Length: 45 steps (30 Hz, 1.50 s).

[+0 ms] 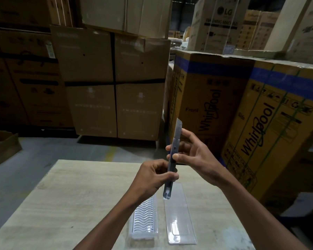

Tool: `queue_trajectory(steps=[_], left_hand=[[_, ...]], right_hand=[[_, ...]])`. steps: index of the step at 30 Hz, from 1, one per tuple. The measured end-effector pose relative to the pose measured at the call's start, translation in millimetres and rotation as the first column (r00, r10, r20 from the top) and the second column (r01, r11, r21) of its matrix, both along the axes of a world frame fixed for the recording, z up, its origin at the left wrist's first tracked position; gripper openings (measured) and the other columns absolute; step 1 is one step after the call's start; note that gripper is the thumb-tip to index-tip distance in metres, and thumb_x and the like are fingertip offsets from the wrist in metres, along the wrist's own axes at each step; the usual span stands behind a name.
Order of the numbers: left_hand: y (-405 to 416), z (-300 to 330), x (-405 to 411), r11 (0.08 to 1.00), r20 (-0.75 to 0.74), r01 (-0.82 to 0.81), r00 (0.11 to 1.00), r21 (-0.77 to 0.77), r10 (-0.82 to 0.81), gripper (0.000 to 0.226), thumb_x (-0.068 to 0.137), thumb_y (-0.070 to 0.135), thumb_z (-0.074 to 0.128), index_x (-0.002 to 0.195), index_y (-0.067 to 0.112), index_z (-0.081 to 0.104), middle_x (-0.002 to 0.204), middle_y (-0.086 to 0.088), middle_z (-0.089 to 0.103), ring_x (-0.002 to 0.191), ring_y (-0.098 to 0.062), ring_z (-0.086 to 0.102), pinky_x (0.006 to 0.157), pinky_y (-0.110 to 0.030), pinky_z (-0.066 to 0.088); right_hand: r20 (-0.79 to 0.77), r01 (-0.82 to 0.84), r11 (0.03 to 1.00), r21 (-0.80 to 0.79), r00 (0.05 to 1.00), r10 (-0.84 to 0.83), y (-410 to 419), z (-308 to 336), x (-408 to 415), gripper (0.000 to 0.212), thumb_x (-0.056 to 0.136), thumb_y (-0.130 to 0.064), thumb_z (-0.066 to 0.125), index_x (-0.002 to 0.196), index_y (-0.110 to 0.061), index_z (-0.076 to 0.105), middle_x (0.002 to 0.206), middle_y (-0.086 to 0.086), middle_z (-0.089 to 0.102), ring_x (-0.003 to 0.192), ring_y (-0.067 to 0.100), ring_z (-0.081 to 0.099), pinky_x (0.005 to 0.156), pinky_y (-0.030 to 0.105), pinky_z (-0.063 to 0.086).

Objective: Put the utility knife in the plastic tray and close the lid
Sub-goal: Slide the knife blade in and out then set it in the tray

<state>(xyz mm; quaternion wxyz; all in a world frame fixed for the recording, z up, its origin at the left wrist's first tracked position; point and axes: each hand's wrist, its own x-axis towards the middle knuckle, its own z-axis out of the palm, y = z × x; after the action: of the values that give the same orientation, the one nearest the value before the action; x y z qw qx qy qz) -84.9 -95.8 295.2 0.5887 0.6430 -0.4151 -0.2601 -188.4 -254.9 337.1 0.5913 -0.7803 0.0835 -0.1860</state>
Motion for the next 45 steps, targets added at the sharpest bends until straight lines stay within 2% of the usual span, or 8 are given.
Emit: queue_trajectory(steps=[3, 10, 17, 22, 26, 33, 40, 45], left_hand=[[-1.1, 1.8, 0.9, 1.0, -0.033, 0.009, 0.999, -0.03, -0.01, 0.003, 0.088, 0.014, 0.072, 0.088, 0.013, 0.075, 0.073, 0.003, 0.074, 0.071, -0.012, 0.072, 0.074, -0.029, 0.062], [-2.2, 4.9, -3.2, 0.998, -0.118, -0.013, 0.993, -0.055, 0.006, 0.052, 0.094, 0.048, 0.045, 0.099, 0.005, 0.074, 0.077, -0.005, 0.075, 0.076, -0.02, 0.075, 0.077, -0.041, 0.064], [-3.3, 3.3, -2.3, 0.997, -0.157, -0.044, 0.987, -0.066, 0.033, 0.035, 0.102, 0.034, 0.047, 0.108, 0.014, 0.074, 0.081, 0.0, 0.075, 0.08, -0.016, 0.073, 0.083, -0.051, 0.063], [-6.3, 3.2, -4.0, 0.992, -0.197, -0.095, 0.977, -0.086, 0.076, 0.032, 0.099, 0.035, 0.053, 0.105, 0.014, 0.076, 0.085, -0.004, 0.077, 0.08, -0.019, 0.075, 0.08, -0.045, 0.063], [-7.8, 6.3, -3.7, 0.982, -0.214, -0.162, 0.967, -0.095, 0.139, 0.033, 0.101, 0.035, 0.05, 0.101, 0.016, 0.078, 0.084, -0.007, 0.078, 0.081, -0.021, 0.076, 0.074, -0.036, 0.064], [-9.6, -1.6, -0.1, 0.969, -0.182, -0.244, 0.955, -0.032, 0.235, 0.029, 0.099, 0.033, 0.056, 0.09, 0.016, 0.078, 0.084, -0.011, 0.078, 0.081, -0.027, 0.077, 0.073, -0.045, 0.065], [-11.4, -12.6, 5.9, 0.935, -0.168, -0.355, 0.921, 0.016, 0.353, 0.026, 0.098, 0.029, 0.06, 0.084, 0.014, 0.077, 0.08, -0.011, 0.077, 0.076, -0.027, 0.076, 0.069, -0.042, 0.066], [-11.2, -18.7, 10.1, 0.932, -0.191, -0.359, 0.913, 0.038, 0.36, 0.028, 0.096, 0.027, 0.063, 0.074, 0.015, 0.076, 0.071, -0.009, 0.074, 0.068, -0.024, 0.075, 0.061, -0.034, 0.062]], right_hand=[[-0.002, 0.008, 1.0, -0.016, 1.0, -0.008, 1.3, 0.1, -0.9, 0.085, 0.089, -0.004, 0.074, 0.153, -0.032, 0.026, 0.12, 0.009, 0.072, 0.11, 0.029, 0.072, 0.093, 0.042, 0.059], [-0.026, 0.022, 0.999, -0.029, 0.999, -0.023, 5.4, -5.2, -2.2, 0.089, 0.086, -0.008, 0.078, 0.155, -0.03, 0.025, 0.119, 0.006, 0.072, 0.118, 0.022, 0.068, 0.101, 0.044, 0.055], [-0.032, 0.033, 0.999, 0.005, 0.999, -0.033, 13.7, -14.8, -4.2, 0.089, 0.085, -0.009, 0.08, 0.154, -0.034, 0.029, 0.115, 0.007, 0.071, 0.115, 0.021, 0.069, 0.09, 0.031, 0.059], [-0.018, 0.063, 0.998, 0.019, 0.998, -0.063, 20.7, -18.8, -6.3, 0.087, 0.085, -0.007, 0.079, 0.152, -0.035, 0.031, 0.117, 0.005, 0.069, 0.116, 0.022, 0.068, 0.092, 0.037, 0.06], [-0.068, 0.078, 0.996, -0.039, 0.994, -0.08, 29.1, -27.1, -6.8, 0.085, 0.086, -0.011, 0.079, 0.152, -0.037, 0.031, 0.119, 0.0, 0.069, 0.117, 0.014, 0.067, 0.087, 0.024, 0.057], [-0.082, 0.111, 0.994, -0.003, 0.99, -0.111, 38.5, -39.8, -5.3, 0.077, 0.089, -0.013, 0.076, 0.147, -0.041, 0.033, 0.121, -0.003, 0.069, 0.112, 0.012, 0.069, 0.093, 0.032, 0.059], [0.171, 0.432, 0.819, -0.378, 0.902, -0.397, 63.3, -70.9, -4.7, 0.035, 0.086, -0.015, 0.079, 0.11, -0.023, 0.056, 0.103, -0.008, 0.062, 0.089, -0.001, 0.067, 0.072, 0.013, 0.055], [0.261, 0.448, 0.682, -0.578, 0.893, -0.366, 71.6, -88.1, 1.8, 0.012, 0.091, -0.02, 0.073, 0.101, -0.02, 0.066, 0.1, -0.004, 0.06, 0.079, 0.006, 0.064, 0.072, 0.02, 0.057]])
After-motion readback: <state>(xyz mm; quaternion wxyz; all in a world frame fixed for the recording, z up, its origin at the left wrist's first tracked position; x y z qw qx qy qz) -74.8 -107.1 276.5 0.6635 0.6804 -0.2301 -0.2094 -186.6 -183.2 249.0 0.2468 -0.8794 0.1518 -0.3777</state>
